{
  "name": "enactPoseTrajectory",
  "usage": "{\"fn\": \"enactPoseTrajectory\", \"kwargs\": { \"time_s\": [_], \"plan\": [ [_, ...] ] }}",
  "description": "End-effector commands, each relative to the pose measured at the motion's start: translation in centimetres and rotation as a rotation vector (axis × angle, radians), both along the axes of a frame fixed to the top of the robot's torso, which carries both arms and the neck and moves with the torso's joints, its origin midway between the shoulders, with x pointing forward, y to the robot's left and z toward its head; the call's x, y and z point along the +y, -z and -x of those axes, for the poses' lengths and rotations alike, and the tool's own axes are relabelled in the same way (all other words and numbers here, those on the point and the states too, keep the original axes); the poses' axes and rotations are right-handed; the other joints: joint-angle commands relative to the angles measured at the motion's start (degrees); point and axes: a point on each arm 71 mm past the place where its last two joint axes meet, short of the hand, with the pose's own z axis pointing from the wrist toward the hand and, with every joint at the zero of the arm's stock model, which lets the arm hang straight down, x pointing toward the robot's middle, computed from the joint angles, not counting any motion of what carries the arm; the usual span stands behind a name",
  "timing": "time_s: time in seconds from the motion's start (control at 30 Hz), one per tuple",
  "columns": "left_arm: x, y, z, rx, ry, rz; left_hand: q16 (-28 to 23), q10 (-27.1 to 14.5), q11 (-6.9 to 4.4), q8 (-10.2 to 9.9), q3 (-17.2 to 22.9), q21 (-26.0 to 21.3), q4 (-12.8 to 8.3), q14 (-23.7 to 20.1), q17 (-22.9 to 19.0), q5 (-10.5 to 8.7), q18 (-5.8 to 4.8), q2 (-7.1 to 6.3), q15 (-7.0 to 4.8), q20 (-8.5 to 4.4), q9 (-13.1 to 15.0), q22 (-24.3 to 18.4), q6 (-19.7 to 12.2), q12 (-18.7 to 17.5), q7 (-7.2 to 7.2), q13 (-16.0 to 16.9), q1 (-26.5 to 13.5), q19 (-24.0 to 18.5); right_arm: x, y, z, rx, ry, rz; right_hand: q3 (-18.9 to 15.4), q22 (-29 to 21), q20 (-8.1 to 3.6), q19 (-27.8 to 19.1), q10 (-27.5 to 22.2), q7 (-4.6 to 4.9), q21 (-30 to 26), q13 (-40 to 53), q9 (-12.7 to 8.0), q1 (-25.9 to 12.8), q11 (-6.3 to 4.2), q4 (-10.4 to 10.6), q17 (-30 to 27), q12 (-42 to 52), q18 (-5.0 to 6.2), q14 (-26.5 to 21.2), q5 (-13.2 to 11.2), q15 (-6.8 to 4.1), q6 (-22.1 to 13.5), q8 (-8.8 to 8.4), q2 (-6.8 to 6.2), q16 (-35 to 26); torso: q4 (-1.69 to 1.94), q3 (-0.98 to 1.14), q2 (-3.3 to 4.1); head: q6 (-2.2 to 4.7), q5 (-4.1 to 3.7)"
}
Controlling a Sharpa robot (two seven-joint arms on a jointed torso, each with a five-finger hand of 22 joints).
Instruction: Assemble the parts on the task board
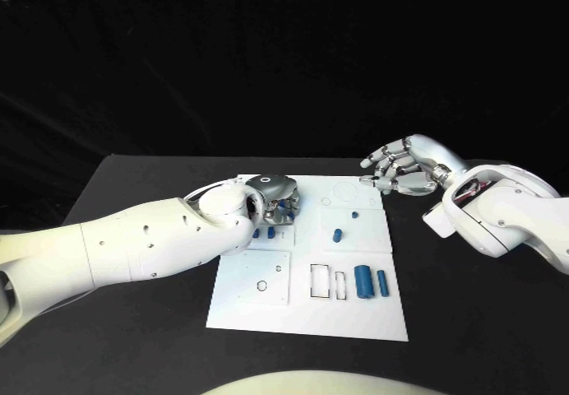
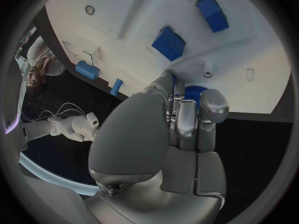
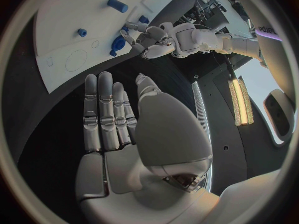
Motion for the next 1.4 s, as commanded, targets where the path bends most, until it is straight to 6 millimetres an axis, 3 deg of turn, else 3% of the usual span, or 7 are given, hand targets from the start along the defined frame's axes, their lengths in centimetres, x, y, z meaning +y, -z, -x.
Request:
{"fn": "enactPoseTrajectory", "kwargs": {
  "time_s": [0.03, 0.73, 1.1, 1.4],
  "plan": [
    [-0.2, 0.4, 0.2, 0.041, 0.016, -0.017, 0.3, 1.0, -0.06, 0.1, 0.9, 0.7, -0.3, 0.3, 0.1, 0.03, -1.09, 0.24, -0.20, -0.16, -0.1, 0.5, 0.7, -0.5, 0.04, -0.2, 0.8, 0.4, 0.2, 0.0, 0.1, -0.009, -0.013, 0.003, 0.0, -0.4, -0.05, 0.8, 0.5, -0.02, -0.5, -0.4, 0.1, 0.7, -0.10, 0.3, -0.4, -0.2, 0.71, 0.2, 0.3, 0.00, -0.4, 0.58, -0.17, -1.1, -0.02, -0.02, -0.02, -0.02, 0.05],
    [0.9, -1.3, 0.3, 0.007, -0.030, 0.098, 0.6, 3.1, 0.37, -0.9, 5.5, 1.8, -2.5, 0.3, -0.7, 0.02, -1.20, -0.88, 0.07, -0.10, -1.7, 1.7, 0.6, -4.2, 0.78, -1.8, 0.1, 0.1, -0.1, 0.0, -0.1, -0.012, 0.000, 0.001, 0.1, -0.9, -0.02, 1.0, 0.4, 0.02, -1.1, -0.9, 0.1, 0.9, -0.07, 0.3, -0.8, -0.2, 0.70, 0.6, 0.9, 0.03, -0.6, 0.77, -0.19, -2.1, 0.04, -0.04, -0.15, 0.71, -0.08],
    [2.9, -3.2, 0.7, 0.031, -0.084, 0.143, 0.8, 3.8, 0.27, -0.8, 6.2, 2.2, -2.9, 0.4, -0.7, 0.02, -1.27, -1.33, 0.02, -0.07, -1.9, 2.3, 1.0, -4.6, 0.68, -1.9, -0.5, 0.3, -0.5, 0.0, -0.3, -0.017, 0.017, -0.020, 0.5, -1.2, -0.01, 1.2, 0.2, 0.02, -1.5, -1.4, 0.1, 1.4, -0.08, 0.2, -1.1, -0.3, 0.70, 0.8, 1.3, 0.02, -0.7, 1.00, -0.05, -3.1, 0.16, 0.01, -0.11, 1.10, 0.20],
    [5.3, -3.1, 0.3, 0.064, -0.140, 0.126, 0.9, 4.2, 0.19, -0.7, 6.4, 2.4, -3.0, 0.4, -0.8, 0.02, -1.30, -1.55, -0.04, -0.08, -2.0, 2.5, 1.3, -4.7, 0.60, -1.9, -1.0, 0.3, -0.6, 0.1, -0.4, -0.013, 0.021, -0.022, 0.5, -1.3, -0.01, 1.2, 0.2, 0.03, -1.5, -1.5, 0.1, 1.4, -0.08, 0.2, -1.2, -0.3, 0.70, 0.8, 1.3, 0.03, -0.7, 1.02, -0.06, -3.2, 0.06, -0.01, -0.04, 0.98, 0.41]
  ]
}}
